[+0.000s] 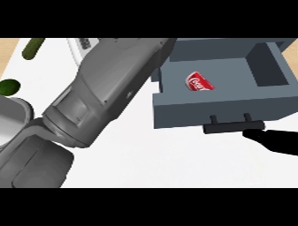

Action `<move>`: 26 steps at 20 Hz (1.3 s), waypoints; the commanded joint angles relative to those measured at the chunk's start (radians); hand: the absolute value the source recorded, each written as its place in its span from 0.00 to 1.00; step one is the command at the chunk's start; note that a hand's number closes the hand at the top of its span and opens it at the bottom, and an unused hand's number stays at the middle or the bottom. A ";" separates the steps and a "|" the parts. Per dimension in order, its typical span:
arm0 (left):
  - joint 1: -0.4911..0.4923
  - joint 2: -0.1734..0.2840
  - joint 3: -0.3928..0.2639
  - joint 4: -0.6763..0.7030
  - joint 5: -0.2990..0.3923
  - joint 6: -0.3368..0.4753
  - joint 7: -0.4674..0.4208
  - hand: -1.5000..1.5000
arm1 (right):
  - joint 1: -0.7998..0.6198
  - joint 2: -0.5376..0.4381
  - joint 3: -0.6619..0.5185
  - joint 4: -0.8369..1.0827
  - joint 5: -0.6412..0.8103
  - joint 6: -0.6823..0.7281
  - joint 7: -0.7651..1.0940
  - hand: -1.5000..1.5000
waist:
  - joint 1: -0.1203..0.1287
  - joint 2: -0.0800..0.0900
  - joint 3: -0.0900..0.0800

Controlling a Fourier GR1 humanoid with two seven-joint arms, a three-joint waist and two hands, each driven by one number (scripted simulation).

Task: Pick up the can, place it into the drawer and close the drawer

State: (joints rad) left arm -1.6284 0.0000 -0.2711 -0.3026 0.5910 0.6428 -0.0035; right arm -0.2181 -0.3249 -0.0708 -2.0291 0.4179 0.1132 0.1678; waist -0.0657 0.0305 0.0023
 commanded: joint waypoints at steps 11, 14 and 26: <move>-0.026 0.001 0.013 0.029 -0.020 -0.027 0.012 0.00 | -0.233 0.014 0.186 0.564 0.434 -0.177 -0.124 0.00 | 0.072 -0.016 -0.001; -0.001 0.036 0.028 0.021 -0.018 -0.052 -0.007 0.00 | -0.274 0.069 0.217 0.679 0.488 -0.268 -0.174 0.00 | 0.072 -0.015 -0.001; 0.048 0.143 0.014 -0.077 -0.063 -0.085 0.072 0.00 | -0.545 0.138 0.105 1.211 0.610 -0.601 -0.227 0.00 | 0.112 -0.022 -0.001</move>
State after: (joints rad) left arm -1.5915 0.0949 -0.2552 -0.3452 0.5388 0.5778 0.0422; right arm -0.6907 -0.1905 0.0767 -0.9495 0.9968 -0.3868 -0.0532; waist 0.0352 0.0105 0.0011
